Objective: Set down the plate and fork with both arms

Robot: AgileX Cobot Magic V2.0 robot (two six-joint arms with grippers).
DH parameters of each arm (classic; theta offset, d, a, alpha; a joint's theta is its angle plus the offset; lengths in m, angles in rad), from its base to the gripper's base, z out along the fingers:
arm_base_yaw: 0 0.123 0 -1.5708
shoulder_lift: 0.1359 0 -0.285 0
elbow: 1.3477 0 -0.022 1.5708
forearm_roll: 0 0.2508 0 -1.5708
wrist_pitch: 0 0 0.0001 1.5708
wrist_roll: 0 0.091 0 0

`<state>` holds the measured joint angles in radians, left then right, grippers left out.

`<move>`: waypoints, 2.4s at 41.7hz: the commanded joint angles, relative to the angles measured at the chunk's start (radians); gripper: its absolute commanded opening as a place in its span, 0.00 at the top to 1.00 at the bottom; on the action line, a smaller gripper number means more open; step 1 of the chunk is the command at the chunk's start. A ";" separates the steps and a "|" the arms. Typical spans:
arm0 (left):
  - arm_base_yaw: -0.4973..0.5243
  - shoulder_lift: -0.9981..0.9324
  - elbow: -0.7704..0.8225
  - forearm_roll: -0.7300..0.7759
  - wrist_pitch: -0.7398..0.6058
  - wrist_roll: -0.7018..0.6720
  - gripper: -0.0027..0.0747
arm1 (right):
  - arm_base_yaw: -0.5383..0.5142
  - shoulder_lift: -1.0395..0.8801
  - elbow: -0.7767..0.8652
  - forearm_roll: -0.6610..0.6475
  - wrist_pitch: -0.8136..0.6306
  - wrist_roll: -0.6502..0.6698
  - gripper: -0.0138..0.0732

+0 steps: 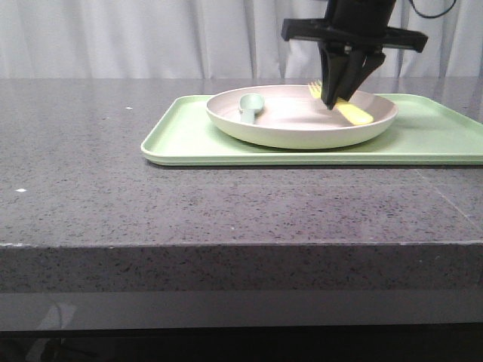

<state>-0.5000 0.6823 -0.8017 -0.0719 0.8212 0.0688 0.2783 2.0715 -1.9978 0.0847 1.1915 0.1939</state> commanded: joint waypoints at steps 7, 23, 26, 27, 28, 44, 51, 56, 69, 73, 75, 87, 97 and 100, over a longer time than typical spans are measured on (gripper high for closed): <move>-0.005 0.000 -0.026 -0.015 -0.071 0.001 0.59 | -0.024 -0.127 -0.044 -0.014 0.008 -0.013 0.67; -0.005 0.000 -0.026 -0.015 -0.071 0.001 0.59 | -0.192 -0.123 -0.042 -0.014 0.145 -0.040 0.67; -0.005 0.000 -0.026 -0.015 -0.071 0.001 0.59 | -0.212 -0.117 -0.042 -0.014 0.149 -0.044 0.67; -0.005 0.000 -0.026 -0.015 -0.071 0.001 0.59 | -0.218 -0.115 -0.042 -0.014 0.150 -0.045 0.67; -0.005 0.000 -0.026 -0.015 -0.071 0.001 0.59 | -0.223 -0.112 -0.042 -0.014 0.150 -0.046 0.67; -0.005 0.000 -0.026 -0.015 -0.071 0.001 0.59 | -0.234 -0.038 -0.042 -0.006 0.150 -0.059 0.67; -0.005 0.000 -0.026 -0.015 -0.071 0.001 0.59 | -0.234 -0.020 -0.042 -0.006 0.152 -0.063 0.66; -0.005 0.000 -0.026 -0.015 -0.071 0.001 0.59 | -0.234 -0.016 -0.033 -0.006 0.152 -0.063 0.66; -0.005 0.000 -0.026 -0.015 -0.071 0.001 0.59 | -0.234 -0.016 0.017 -0.007 0.152 -0.066 0.57; -0.005 0.000 -0.026 -0.015 -0.071 0.001 0.59 | -0.234 -0.018 0.017 -0.008 0.149 -0.075 0.45; -0.005 0.000 -0.026 -0.015 -0.071 0.001 0.59 | -0.234 -0.021 0.016 -0.008 0.147 -0.084 0.42; -0.005 0.000 -0.026 -0.015 -0.071 0.001 0.59 | -0.232 -0.119 0.016 -0.008 0.146 -0.097 0.41; -0.005 0.000 -0.026 -0.015 -0.071 0.001 0.59 | -0.158 -0.362 0.110 -0.005 0.087 -0.152 0.41; -0.005 0.000 -0.026 -0.015 -0.071 0.001 0.59 | -0.119 -0.454 0.177 -0.005 0.039 -0.164 0.41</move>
<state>-0.5000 0.6823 -0.8017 -0.0723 0.8212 0.0688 0.1226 1.7715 -1.8591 0.0697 1.2378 0.0590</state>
